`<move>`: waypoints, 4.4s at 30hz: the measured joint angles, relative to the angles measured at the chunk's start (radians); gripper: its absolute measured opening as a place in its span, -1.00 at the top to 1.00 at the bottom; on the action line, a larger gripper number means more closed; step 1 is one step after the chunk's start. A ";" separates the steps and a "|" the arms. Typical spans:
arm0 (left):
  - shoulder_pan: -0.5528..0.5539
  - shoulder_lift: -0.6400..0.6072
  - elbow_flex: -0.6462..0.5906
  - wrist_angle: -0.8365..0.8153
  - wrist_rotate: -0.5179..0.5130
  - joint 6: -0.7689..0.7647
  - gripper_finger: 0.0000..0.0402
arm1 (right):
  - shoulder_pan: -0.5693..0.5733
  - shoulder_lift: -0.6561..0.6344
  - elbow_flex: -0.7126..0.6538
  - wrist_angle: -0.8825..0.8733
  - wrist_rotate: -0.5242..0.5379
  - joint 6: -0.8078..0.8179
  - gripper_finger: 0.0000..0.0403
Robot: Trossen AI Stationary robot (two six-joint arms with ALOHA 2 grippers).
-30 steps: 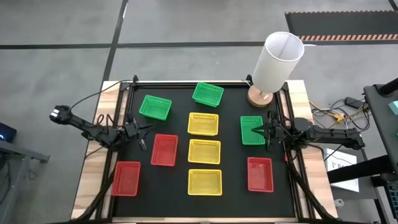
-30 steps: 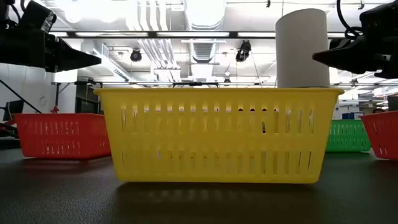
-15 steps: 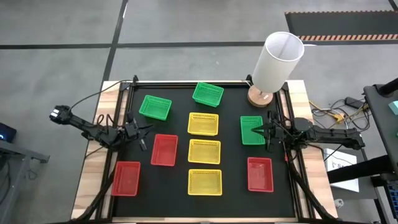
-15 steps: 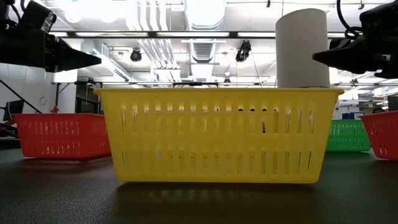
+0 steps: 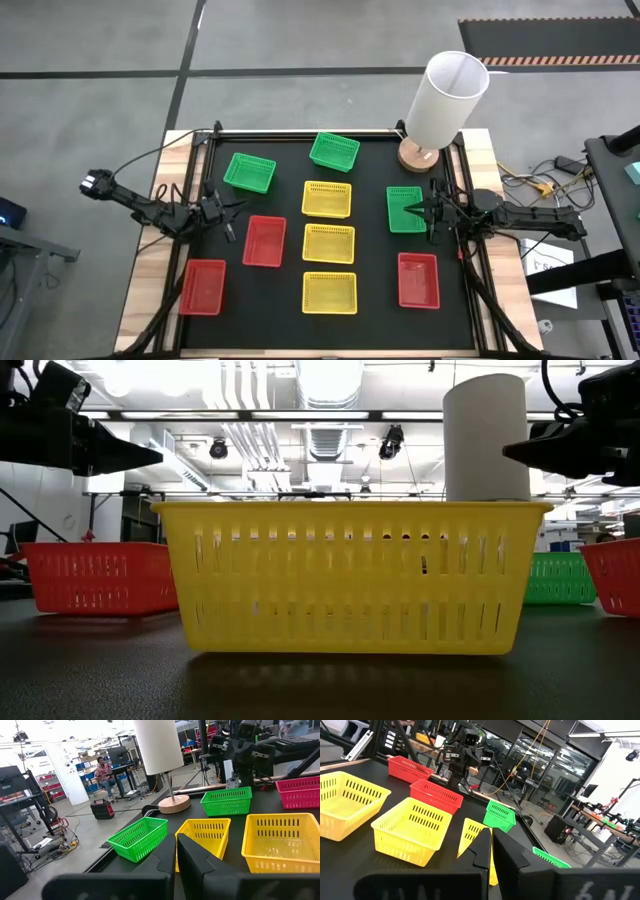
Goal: Stack baskets by color
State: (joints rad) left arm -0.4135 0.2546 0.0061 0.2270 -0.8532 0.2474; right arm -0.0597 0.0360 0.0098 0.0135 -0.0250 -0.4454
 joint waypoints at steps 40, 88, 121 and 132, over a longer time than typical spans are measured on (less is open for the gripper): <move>0.000 0.000 0.000 0.000 0.000 0.000 1.00 | 0.000 0.000 0.000 0.000 0.000 0.000 0.96; 0.000 0.060 0.005 0.473 0.114 -0.346 1.00 | 0.015 0.093 0.000 0.365 0.103 0.577 0.96; 0.000 0.268 0.008 0.815 0.173 -0.243 1.00 | 0.540 1.054 0.510 0.634 0.499 0.186 0.96; 0.000 0.260 0.006 0.811 0.171 -0.188 1.00 | 0.522 1.219 0.941 -0.057 0.497 0.332 0.96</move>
State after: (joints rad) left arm -0.4137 0.5141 0.0116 1.0377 -0.6823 0.0597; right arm 0.4626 1.2546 0.9504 -0.0438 0.4719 -0.1131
